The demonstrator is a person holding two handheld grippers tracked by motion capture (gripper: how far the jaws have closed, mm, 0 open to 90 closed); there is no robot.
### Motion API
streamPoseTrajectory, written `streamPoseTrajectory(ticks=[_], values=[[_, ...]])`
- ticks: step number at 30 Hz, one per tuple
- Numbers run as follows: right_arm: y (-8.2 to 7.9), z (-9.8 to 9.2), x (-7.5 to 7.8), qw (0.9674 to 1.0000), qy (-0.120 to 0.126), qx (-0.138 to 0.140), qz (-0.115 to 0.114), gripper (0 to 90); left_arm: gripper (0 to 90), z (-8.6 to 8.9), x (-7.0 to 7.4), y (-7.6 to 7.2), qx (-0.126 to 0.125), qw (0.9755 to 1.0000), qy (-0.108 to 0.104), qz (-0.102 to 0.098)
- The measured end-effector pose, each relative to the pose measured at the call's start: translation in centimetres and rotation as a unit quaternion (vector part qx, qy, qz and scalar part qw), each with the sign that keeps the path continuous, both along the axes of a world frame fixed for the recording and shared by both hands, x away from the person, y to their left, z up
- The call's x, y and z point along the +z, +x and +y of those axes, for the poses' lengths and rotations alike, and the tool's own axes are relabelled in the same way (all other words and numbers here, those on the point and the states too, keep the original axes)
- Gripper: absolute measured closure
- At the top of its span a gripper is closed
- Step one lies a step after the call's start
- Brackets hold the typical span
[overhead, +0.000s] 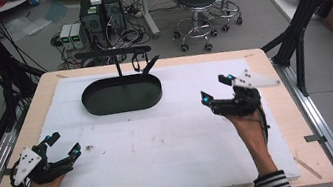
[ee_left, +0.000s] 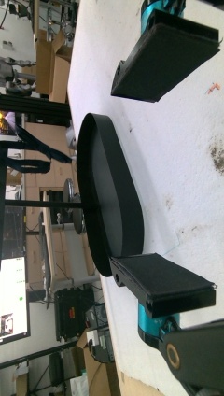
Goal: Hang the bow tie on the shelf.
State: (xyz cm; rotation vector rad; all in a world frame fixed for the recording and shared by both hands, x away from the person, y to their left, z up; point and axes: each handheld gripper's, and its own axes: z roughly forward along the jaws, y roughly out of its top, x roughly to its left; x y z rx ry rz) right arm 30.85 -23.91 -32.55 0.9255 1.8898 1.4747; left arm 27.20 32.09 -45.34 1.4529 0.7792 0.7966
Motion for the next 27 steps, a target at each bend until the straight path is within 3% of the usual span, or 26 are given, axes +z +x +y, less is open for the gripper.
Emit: streamPoseTrajectory(ticks=[9,13,16,21,27], values=[[-4.6,-2.2,-7.5,0.9975,0.009,-0.053,-0.047,12.4,15.8,-0.1,0.0,0.0,0.001,1.0000,0.005,-0.001],[-5.1,-2.2,-9.8,0.9956,0.010,-0.069,-0.062,12.1,15.8,-0.1,0.0,-0.1,0.003,1.0000,0.005,-0.003],[-4.8,-2.3,-11.4,0.9955,0.012,-0.078,-0.053,11.6,15.8,-0.1,0.0,-0.1,0.004,1.0000,0.005,-0.005],[-4.4,-2.4,-12.4,0.9950,0.022,-0.088,-0.042,11.7,15.9,-0.1,0.0,-0.1,0.004,1.0000,0.007,-0.006],[-4.5,-2.4,-12.5,0.9946,0.026,-0.090,-0.044,11.7,15.9,-0.1,0.0,-0.2,0.006,1.0000,0.003,-0.006]])
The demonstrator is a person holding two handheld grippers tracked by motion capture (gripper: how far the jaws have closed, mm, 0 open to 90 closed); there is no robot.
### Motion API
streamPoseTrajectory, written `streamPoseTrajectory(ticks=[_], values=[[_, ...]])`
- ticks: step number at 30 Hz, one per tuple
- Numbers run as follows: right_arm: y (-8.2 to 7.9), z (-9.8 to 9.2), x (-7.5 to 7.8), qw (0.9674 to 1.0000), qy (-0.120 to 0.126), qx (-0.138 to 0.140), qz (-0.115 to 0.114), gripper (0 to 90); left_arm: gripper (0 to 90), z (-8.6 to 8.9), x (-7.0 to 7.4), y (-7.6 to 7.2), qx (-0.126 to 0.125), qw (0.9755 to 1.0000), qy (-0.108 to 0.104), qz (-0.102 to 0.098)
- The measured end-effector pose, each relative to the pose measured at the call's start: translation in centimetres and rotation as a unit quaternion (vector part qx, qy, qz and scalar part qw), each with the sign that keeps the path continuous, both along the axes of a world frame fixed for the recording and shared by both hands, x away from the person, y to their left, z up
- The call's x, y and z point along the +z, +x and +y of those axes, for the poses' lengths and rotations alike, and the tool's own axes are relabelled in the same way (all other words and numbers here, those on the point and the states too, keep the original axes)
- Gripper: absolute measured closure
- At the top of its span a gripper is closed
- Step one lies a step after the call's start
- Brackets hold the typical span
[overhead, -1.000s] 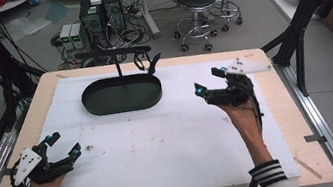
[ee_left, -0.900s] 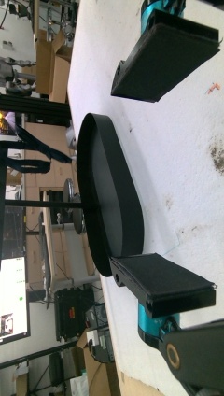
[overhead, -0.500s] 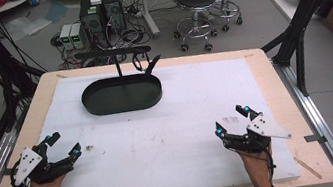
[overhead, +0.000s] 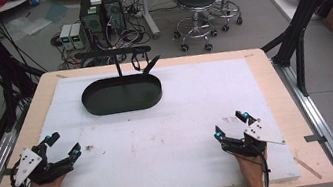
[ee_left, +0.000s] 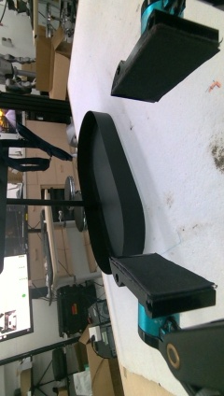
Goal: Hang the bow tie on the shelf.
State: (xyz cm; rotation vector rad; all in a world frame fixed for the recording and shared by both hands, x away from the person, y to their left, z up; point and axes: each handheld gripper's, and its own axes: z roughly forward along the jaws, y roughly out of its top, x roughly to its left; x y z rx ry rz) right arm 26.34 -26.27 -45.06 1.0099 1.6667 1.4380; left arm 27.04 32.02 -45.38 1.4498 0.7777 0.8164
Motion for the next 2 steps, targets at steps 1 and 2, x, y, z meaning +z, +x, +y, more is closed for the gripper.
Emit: streamPoseTrajectory(ticks=[1,2], values=[[0.05,-0.02,0.00,1.0000,-0.003,0.000,-0.002,11.7,15.9,0.01,0.00,0.00,0.000,1.0000,-0.001,0.000],[0.06,-0.01,-0.01,1.0000,-0.004,0.001,-0.003,11.7,15.9,0.03,0.00,0.00,0.001,1.0000,-0.001,0.001]])
